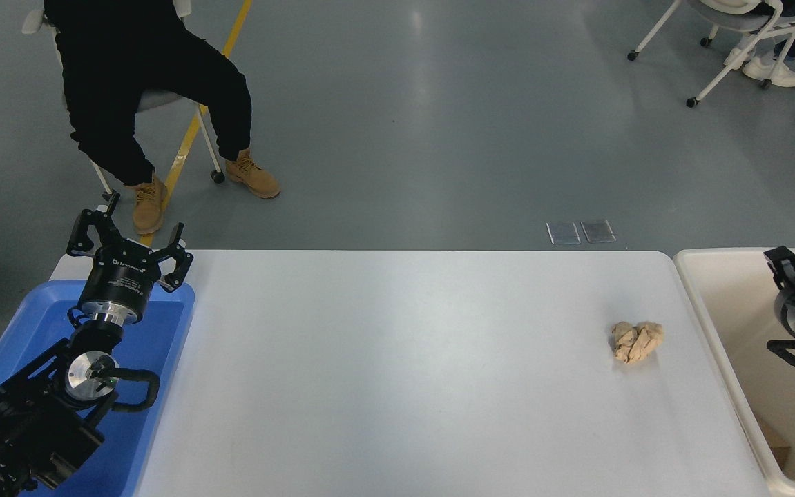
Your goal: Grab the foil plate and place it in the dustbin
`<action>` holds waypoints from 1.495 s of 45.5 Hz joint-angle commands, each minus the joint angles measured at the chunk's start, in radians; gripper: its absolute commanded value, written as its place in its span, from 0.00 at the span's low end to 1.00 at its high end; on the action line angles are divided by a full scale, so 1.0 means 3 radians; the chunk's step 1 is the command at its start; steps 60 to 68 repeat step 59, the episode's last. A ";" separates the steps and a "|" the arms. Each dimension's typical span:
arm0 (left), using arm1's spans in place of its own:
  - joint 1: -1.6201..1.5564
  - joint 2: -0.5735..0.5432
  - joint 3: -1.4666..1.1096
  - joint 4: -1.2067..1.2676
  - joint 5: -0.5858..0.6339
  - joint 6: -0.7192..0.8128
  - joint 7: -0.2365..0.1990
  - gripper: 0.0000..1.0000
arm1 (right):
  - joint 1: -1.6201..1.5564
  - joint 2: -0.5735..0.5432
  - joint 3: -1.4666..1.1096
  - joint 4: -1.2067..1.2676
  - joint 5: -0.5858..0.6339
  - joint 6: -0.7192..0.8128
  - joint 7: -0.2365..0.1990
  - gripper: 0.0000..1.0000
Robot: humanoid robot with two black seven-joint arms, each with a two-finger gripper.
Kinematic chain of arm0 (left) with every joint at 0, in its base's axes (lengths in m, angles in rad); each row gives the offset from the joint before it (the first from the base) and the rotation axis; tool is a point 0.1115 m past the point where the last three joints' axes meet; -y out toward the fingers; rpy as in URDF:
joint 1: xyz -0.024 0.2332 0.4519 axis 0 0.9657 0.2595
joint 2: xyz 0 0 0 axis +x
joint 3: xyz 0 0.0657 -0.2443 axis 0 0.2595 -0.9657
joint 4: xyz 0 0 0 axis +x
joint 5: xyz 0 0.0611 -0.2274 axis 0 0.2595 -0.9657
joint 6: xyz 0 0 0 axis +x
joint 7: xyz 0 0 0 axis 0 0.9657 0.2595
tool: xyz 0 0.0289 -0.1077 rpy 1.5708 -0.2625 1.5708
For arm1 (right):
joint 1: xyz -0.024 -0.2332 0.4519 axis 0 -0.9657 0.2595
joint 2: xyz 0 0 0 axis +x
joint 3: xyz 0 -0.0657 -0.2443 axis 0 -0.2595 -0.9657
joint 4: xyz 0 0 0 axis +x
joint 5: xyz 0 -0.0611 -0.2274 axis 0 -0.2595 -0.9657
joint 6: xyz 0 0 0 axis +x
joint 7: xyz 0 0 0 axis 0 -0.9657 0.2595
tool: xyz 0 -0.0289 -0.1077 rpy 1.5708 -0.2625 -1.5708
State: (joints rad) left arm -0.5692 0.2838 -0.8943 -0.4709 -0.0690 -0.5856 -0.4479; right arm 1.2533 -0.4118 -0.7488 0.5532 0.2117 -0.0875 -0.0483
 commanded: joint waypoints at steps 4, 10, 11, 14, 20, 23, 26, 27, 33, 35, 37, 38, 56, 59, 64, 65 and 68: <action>0.0000 0.0000 0.0000 0.0000 0.0005 0.0004 0.0000 0.99 | 0.1017 0.0493 -0.0684 0.0706 -0.0061 0.0476 -0.0248 1.00; 0.0000 0.0000 0.0000 0.0000 0.0005 0.0009 0.0000 0.99 | 0.1329 0.0478 -0.0705 0.1325 -0.0067 0.0522 -0.0417 1.00; 0.0000 0.0000 0.0000 0.0000 0.0005 0.0009 0.0000 0.99 | 0.1380 0.0468 -0.0720 0.1422 -0.0067 0.0522 -0.0422 1.00; 0.0000 0.0000 0.0000 0.0000 0.0005 0.0014 0.0000 0.99 | 0.1543 0.0437 -0.0802 0.1688 -0.0072 0.0527 -0.0422 1.00; 0.0000 0.0000 0.0000 0.0000 0.0005 0.0014 0.0000 0.99 | 0.1912 0.0340 -0.0874 0.2200 -0.0072 0.0629 -0.0422 1.00; 0.0000 0.0000 0.0000 0.0000 0.0005 0.0014 0.0000 0.99 | 0.2126 0.0299 -0.0879 0.2486 -0.0067 0.0757 -0.0422 1.00; 0.0000 0.0000 0.0000 0.0000 0.0005 0.0014 0.0000 0.99 | 0.2452 0.0253 -0.0889 0.2868 -0.0067 0.0986 -0.0417 1.00; 0.0000 0.0000 0.0000 0.0000 0.0005 0.0014 0.0000 0.99 | 0.2535 0.0233 -0.0894 0.2966 -0.0067 0.1053 -0.0417 1.00; 0.0000 -0.0005 0.0000 0.0000 0.0005 0.0014 0.0000 0.99 | 0.2960 0.0186 -0.0986 0.3335 -0.0107 0.1508 -0.0417 1.00; 0.0000 0.0000 0.0000 0.0000 0.0005 0.0014 0.0000 0.99 | 0.3016 0.0186 -0.1017 0.3346 -0.0194 0.1605 -0.0417 1.00; 0.0000 0.0000 0.0000 0.0000 0.0005 0.0014 0.0000 0.99 | 0.3052 0.0186 -0.1022 0.3346 -0.0301 0.1692 -0.0412 1.00; 0.0000 0.0000 0.0000 0.0000 0.0005 0.0014 0.0000 0.99 | 0.3063 0.0181 -0.1022 0.3346 -0.0347 0.1738 -0.0412 1.00; 0.0005 0.0000 0.0000 0.0000 0.0005 0.0014 0.0000 0.99 | 0.3334 0.0079 -0.1007 0.3361 -0.0583 0.2414 -0.0412 1.00; 0.0000 0.0000 0.0000 0.0000 0.0005 0.0014 0.0000 0.99 | 0.3344 0.0079 -0.0996 0.3361 -0.0588 0.2414 -0.0412 1.00; 0.0000 0.0000 0.0000 0.0000 0.0005 0.0014 0.0000 0.99 | 0.3344 0.0079 -0.0996 0.3361 -0.0588 0.2414 -0.0412 1.00; 0.0000 0.0000 0.0000 0.0000 0.0005 0.0014 0.0000 0.99 | 0.3344 0.0079 -0.0996 0.3361 -0.0588 0.2414 -0.0412 1.00; 0.0000 0.0000 0.0000 0.0000 0.0005 0.0014 0.0000 0.99 | 0.3344 0.0079 -0.0996 0.3361 -0.0588 0.2414 -0.0412 1.00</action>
